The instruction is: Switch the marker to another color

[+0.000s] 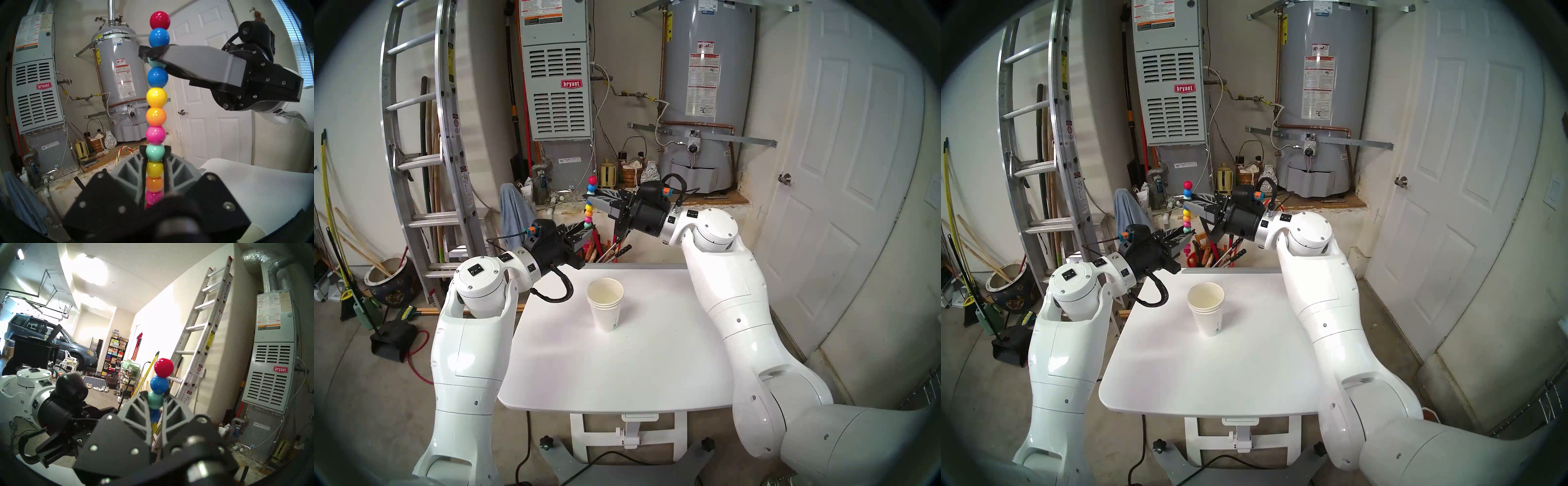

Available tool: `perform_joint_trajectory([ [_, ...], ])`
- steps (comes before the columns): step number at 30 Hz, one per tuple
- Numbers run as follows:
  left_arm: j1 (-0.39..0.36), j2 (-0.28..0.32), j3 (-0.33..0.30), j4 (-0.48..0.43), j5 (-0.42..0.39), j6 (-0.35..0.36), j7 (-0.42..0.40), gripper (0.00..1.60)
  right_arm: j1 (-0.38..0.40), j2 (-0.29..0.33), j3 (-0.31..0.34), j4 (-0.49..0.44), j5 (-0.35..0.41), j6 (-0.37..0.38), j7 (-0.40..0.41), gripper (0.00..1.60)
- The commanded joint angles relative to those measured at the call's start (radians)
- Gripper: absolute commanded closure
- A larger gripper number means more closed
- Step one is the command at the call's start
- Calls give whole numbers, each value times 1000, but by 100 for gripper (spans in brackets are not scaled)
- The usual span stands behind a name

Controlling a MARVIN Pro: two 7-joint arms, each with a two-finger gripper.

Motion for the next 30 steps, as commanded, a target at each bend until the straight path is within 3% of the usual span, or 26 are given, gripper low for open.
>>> perform_joint_trajectory([
  [1,-8,-2,-6,-14,-4,-14,3,160,7,-12,-4,-25,0,-8,-2,160],
  [26,57,8,-9,5,20,-29,0,160,41,-18,71,-22,9,-63,-42,160],
  [30,38,1,-42,-5,13,-50,25,160,44,13,64,-15,-43,-105,-58,160],
])
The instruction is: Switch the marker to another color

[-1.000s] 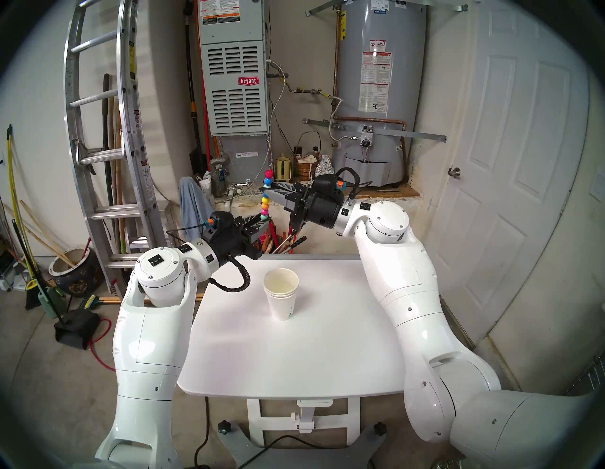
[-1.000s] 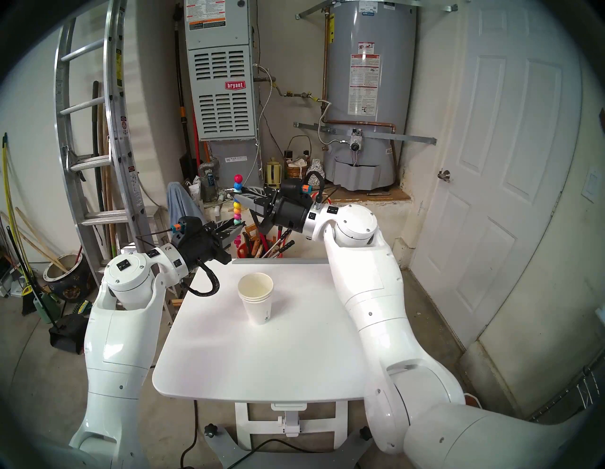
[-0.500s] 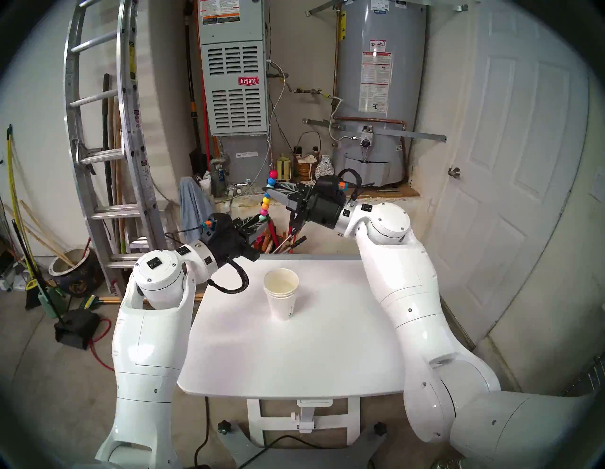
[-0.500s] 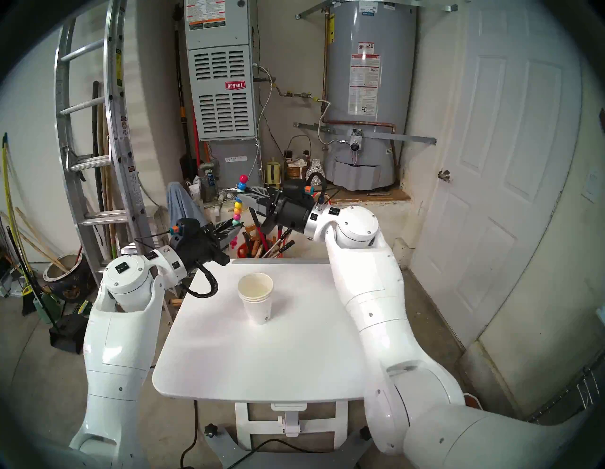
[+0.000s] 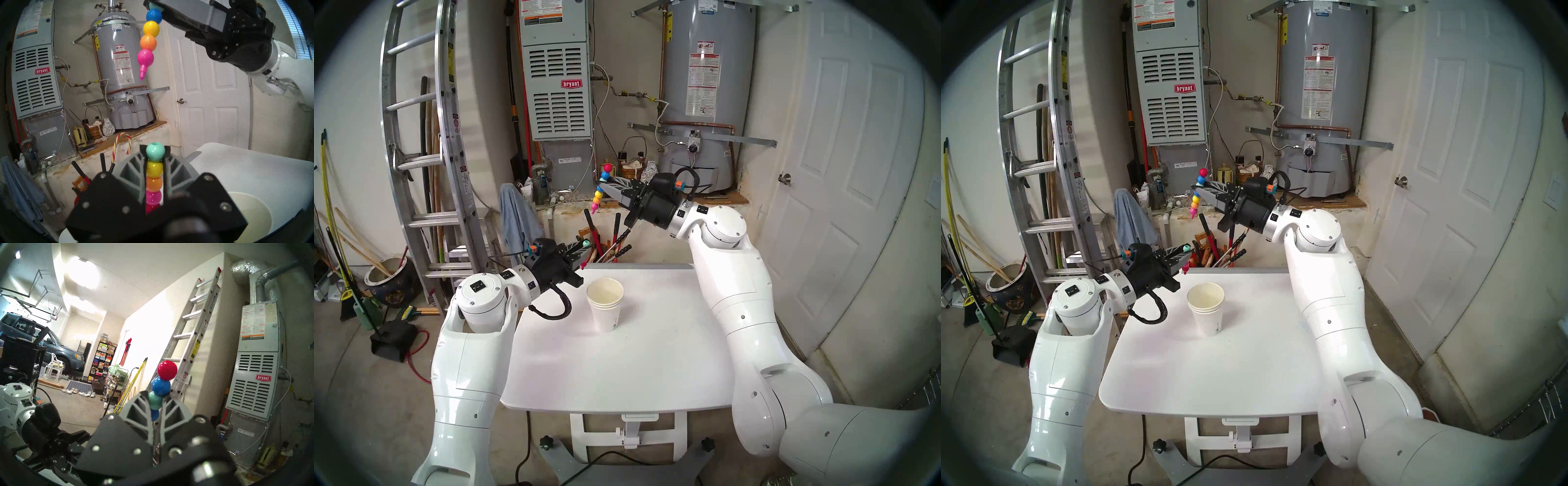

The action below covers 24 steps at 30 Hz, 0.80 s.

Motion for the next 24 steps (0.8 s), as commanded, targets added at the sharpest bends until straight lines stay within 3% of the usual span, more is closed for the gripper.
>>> perform_joint_trajectory([
  [1,-42,-11,-47,-33,-20,-32,33,160,29,22,-4,-3,-40,-44,-16,160],
  [14,-175,-69,-161,-123,-150,-27,77,160,72,24,-78,114,-224,-133,-81,160],
  [24,-223,-108,-174,-132,-235,18,91,160,158,4,-157,222,-364,-178,-125,160],
])
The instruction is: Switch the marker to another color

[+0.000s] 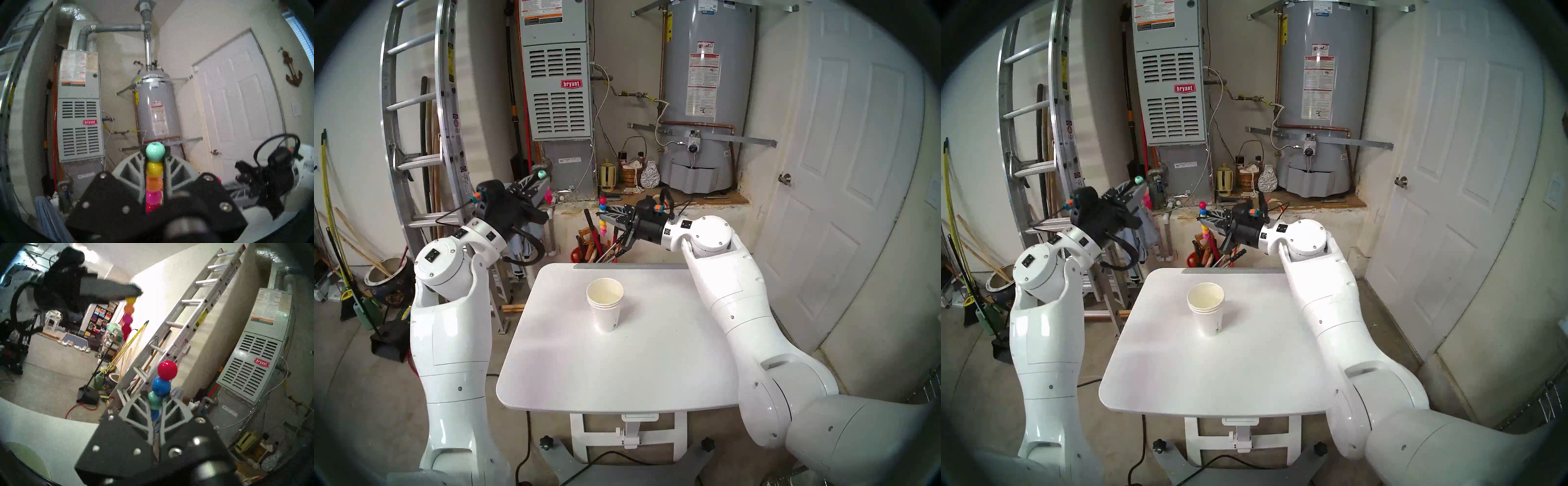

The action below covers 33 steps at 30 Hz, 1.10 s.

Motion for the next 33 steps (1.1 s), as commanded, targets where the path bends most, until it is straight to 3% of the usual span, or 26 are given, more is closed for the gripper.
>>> perform_joint_trajectory([
  [1,-63,-34,5,-21,-52,29,5,160,103,-25,-51,36,-69,-44,-29,160],
  [7,-67,-43,18,2,-64,52,7,160,130,-24,-74,63,-109,-63,-19,160],
  [18,-41,-43,60,34,-61,46,-22,160,125,-32,-62,36,-76,-57,42,160],
  [33,-39,-45,60,29,-64,43,-45,160,116,-38,-50,56,-81,-53,74,160],
])
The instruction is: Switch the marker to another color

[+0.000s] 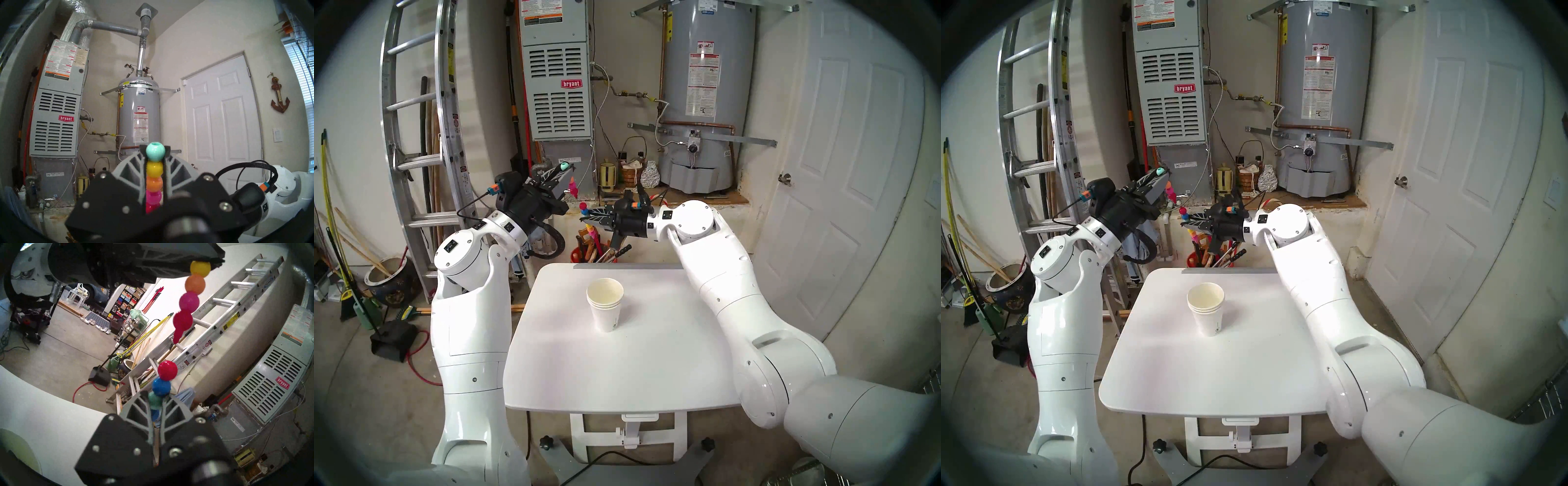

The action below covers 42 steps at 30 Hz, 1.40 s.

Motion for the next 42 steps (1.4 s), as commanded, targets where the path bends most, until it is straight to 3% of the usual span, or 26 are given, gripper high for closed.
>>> perform_joint_trajectory([
  [1,-7,3,-8,-20,-6,0,-3,160,21,-17,3,-7,7,1,-5,160],
  [42,16,2,-14,-34,6,-1,-37,160,-18,-23,1,-73,0,42,18,160],
])
